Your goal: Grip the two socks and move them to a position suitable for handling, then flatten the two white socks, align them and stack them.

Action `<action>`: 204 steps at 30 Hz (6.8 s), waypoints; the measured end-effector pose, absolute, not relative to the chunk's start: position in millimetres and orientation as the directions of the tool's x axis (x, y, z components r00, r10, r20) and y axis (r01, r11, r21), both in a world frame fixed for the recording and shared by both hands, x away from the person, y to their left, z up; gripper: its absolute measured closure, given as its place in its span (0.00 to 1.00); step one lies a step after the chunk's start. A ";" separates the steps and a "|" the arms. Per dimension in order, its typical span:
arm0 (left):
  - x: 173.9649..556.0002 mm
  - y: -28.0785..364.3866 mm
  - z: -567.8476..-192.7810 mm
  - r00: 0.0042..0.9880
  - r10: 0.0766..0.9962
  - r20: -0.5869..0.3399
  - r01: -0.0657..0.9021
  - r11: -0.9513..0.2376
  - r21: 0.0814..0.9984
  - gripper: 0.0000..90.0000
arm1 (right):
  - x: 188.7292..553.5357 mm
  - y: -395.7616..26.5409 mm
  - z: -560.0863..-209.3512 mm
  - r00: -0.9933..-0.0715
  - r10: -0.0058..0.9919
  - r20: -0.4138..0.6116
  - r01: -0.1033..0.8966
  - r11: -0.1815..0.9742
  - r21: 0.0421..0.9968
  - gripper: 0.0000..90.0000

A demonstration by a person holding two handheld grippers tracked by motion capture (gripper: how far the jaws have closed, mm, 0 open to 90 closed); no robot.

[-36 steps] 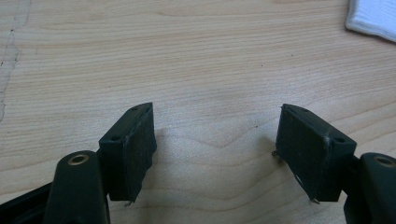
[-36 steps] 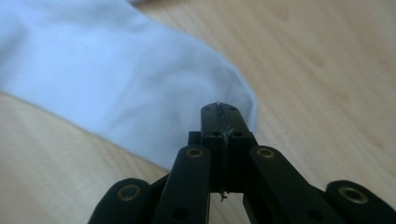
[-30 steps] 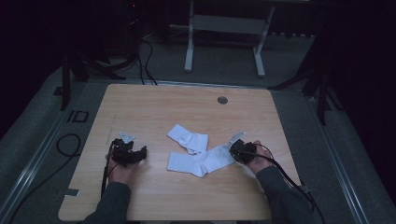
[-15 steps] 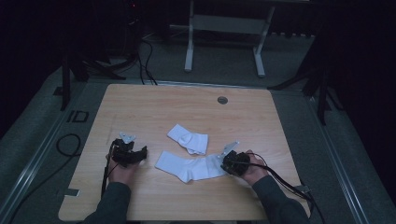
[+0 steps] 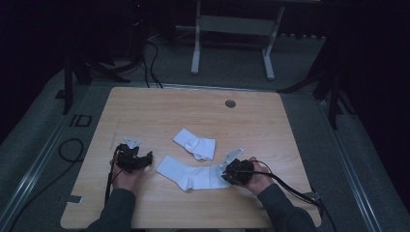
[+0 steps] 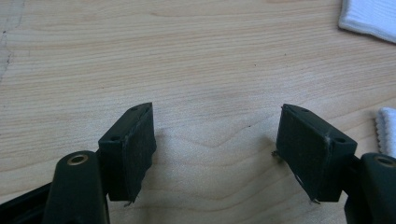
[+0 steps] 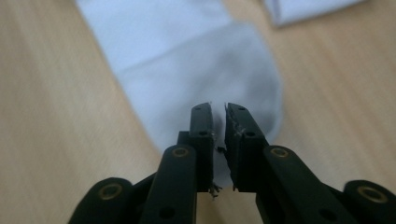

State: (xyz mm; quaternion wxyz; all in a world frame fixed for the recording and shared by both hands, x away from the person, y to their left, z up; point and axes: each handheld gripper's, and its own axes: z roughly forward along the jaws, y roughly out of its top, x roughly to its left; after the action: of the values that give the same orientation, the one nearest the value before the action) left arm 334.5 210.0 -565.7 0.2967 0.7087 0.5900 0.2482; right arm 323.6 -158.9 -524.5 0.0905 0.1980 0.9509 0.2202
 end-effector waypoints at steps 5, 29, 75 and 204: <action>334.5 210.0 -565.7 0.182 0.983 0.001 0.689 -0.128 0.714 0.31 | 337.2 -146.5 -515.6 -0.901 0.422 -0.099 0.324 0.809 0.491 0.88; 334.4 209.5 -565.8 0.190 0.982 0.002 0.687 -0.135 0.714 0.31 | 383.6 -112.7 -537.5 -0.874 0.444 -0.199 0.325 0.837 0.441 0.99; 334.5 208.1 -566.2 0.196 0.981 0.001 0.683 -0.138 0.717 0.30 | 388.8 -116.1 -510.6 -0.863 0.455 -0.219 0.311 0.821 0.480 0.84; 334.0 207.2 -566.7 0.199 0.980 0.004 0.681 -0.142 0.719 0.30 | 422.4 -113.1 -489.8 -0.886 0.429 -0.179 0.312 0.834 0.455 0.71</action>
State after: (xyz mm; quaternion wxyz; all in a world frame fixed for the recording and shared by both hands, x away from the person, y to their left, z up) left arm 334.0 207.2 -566.7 0.3010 0.7135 0.5818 0.2485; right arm 422.4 -113.1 -489.8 0.1379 0.1953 0.9476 0.2117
